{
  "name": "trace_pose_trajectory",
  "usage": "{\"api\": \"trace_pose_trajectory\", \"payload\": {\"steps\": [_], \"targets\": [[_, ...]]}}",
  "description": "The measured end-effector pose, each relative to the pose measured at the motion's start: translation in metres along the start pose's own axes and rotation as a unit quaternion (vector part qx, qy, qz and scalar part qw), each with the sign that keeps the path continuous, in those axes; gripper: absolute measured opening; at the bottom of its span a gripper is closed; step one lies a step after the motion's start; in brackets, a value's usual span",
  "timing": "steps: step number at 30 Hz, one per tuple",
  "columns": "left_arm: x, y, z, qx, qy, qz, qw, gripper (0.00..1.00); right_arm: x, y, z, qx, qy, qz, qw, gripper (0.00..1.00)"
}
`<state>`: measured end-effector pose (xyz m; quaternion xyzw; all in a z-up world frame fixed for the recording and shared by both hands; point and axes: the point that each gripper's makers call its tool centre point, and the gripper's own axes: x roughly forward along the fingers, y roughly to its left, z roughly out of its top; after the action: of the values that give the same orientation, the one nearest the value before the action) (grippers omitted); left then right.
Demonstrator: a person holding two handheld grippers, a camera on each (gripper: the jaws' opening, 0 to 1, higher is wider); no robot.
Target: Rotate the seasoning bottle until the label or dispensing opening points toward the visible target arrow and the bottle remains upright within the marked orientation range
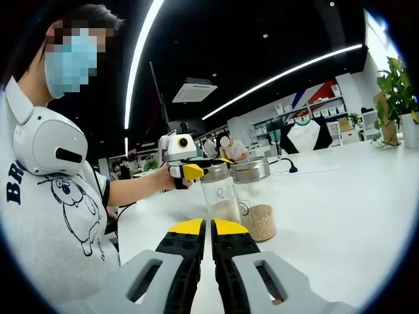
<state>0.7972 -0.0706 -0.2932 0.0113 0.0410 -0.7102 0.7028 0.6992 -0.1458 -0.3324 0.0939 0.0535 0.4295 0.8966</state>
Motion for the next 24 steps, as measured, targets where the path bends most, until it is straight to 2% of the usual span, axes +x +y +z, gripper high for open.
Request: {"api": "trace_pose_trajectory", "payload": {"steps": [4, 10, 13, 15, 17, 22, 24], "targets": [[-0.0014, -0.0010, -0.0007, 0.003, 0.006, 0.022, 0.9997, 0.42, 0.0027, -0.0009, -0.0004, -0.001, 0.002, 0.001, 1.0000, 0.01], [-0.0021, 0.0021, -0.0017, -0.004, 0.014, 0.073, 0.9972, 0.42, 0.0057, -0.0006, 0.0017, -0.010, 0.003, -0.003, 0.9999, 0.00], [-0.0018, 0.0045, -0.0030, -0.018, 0.018, 0.107, 0.9939, 0.42, 0.0057, -0.0017, 0.0024, -0.009, 0.001, -0.004, 1.0000, 0.00], [-0.0013, 0.0034, -0.0033, -0.011, 0.019, 0.123, 0.9921, 0.42, 0.0058, -0.0021, 0.0014, -0.008, 0.001, -0.005, 1.0000, 0.00], [-0.0011, 0.0030, -0.0045, 0.002, 0.021, 0.134, 0.9907, 0.42, 0.0061, -0.0018, 0.0000, -0.005, 0.001, -0.005, 1.0000, 0.00], [-0.0024, 0.0054, -0.0047, -0.005, 0.021, 0.164, 0.9862, 0.42, 0.0060, -0.0013, -0.0004, -0.008, 0.004, -0.006, 0.9999, 0.00], [-0.0036, 0.0082, -0.0050, -0.008, 0.025, 0.189, 0.9816, 0.42, 0.0053, -0.0015, 0.0006, -0.009, 0.002, -0.006, 0.9999, 0.00]]}}
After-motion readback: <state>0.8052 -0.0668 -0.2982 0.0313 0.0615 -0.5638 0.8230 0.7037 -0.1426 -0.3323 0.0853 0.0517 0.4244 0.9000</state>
